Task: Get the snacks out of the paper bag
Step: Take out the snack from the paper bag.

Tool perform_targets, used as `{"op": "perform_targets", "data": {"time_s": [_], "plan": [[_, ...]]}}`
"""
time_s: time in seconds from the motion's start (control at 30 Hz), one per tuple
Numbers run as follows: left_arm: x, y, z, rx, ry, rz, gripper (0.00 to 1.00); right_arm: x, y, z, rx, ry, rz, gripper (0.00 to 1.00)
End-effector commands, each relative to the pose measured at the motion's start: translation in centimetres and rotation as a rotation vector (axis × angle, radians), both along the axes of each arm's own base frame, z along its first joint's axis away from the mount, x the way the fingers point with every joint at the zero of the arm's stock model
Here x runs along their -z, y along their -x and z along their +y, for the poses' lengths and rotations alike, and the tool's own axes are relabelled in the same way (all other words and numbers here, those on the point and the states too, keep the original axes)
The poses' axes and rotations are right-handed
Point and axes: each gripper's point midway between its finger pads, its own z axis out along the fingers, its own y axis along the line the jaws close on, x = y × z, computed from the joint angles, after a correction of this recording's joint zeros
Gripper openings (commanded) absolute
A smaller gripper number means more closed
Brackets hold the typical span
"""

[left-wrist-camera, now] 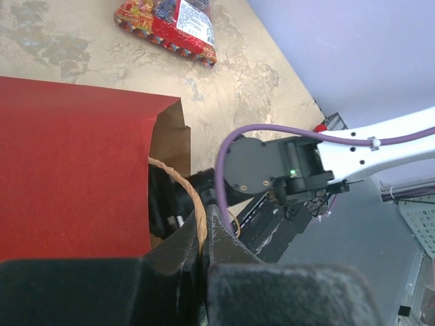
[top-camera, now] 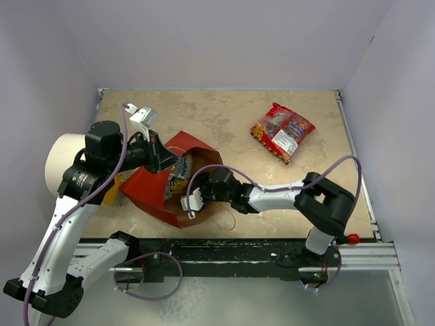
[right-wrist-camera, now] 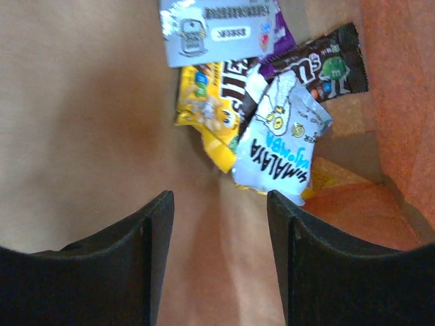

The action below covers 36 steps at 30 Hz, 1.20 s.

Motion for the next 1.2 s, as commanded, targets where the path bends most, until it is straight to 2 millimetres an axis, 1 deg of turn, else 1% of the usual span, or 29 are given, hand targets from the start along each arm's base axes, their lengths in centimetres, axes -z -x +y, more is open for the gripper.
{"op": "perform_targets", "data": {"time_s": [0.0, 0.13, 0.23, 0.3, 0.33, 0.37, 0.53, 0.6, 0.63, 0.87, 0.97, 1.03, 1.1, 1.17], "plan": [[-2.6, 0.0, -0.3, 0.027, 0.019, -0.071, 0.00, -3.9, -4.0, 2.2, -0.003, -0.057, -0.186, 0.61], [-2.7, 0.1, -0.3, 0.042, 0.005, -0.069, 0.00, -2.4, -5.4, 2.8, -0.012, -0.004, -0.236, 0.66], [-2.7, 0.1, -0.2, 0.041, -0.009, -0.066, 0.00, -1.9, -6.8, 3.2, -0.010, 0.013, -0.264, 0.68], [-2.7, 0.3, -0.2, 0.044, -0.006, -0.059, 0.00, -1.2, -7.1, 3.4, -0.029, 0.032, -0.272, 0.69], [-2.6, 0.3, -0.2, 0.044, -0.002, -0.053, 0.00, -2.1, -7.6, 4.2, -0.034, 0.016, -0.294, 0.69], [-2.6, 0.4, -0.3, 0.046, 0.003, -0.049, 0.00, -2.2, -7.9, 4.5, -0.035, 0.010, -0.301, 0.70], [-2.6, 0.3, -0.3, 0.031, 0.009, -0.034, 0.00, -1.6, -8.8, 5.8, -0.033, 0.013, -0.308, 0.68], [-2.8, 0.2, -0.3, 0.026, 0.014, -0.037, 0.00, -1.5, -9.1, 6.1, -0.024, 0.004, -0.306, 0.63], [-2.8, 0.2, -0.3, 0.025, 0.015, -0.038, 0.00, -1.5, -9.2, 6.1, -0.017, -0.001, -0.306, 0.59], [-3.0, -0.1, 0.1, -0.007, 0.007, -0.047, 0.00, -2.5, -8.9, 5.9, 0.006, -0.045, -0.276, 0.24], [-3.1, -0.3, 0.4, -0.028, 0.002, -0.057, 0.00, -3.2, -8.8, 5.7, 0.017, -0.063, -0.266, 0.12], [-3.1, -0.5, 0.5, -0.041, -0.003, -0.063, 0.00, -4.3, -8.7, 5.5, 0.027, -0.080, -0.258, 0.08], [-3.2, -0.7, 0.6, -0.047, -0.004, -0.067, 0.00, -5.2, -8.5, 5.2, 0.037, -0.095, -0.245, 0.01], [-3.4, -0.8, 0.6, -0.053, -0.001, -0.073, 0.00, -6.0, -8.0, 4.9, 0.041, -0.116, -0.220, 0.00]]}}
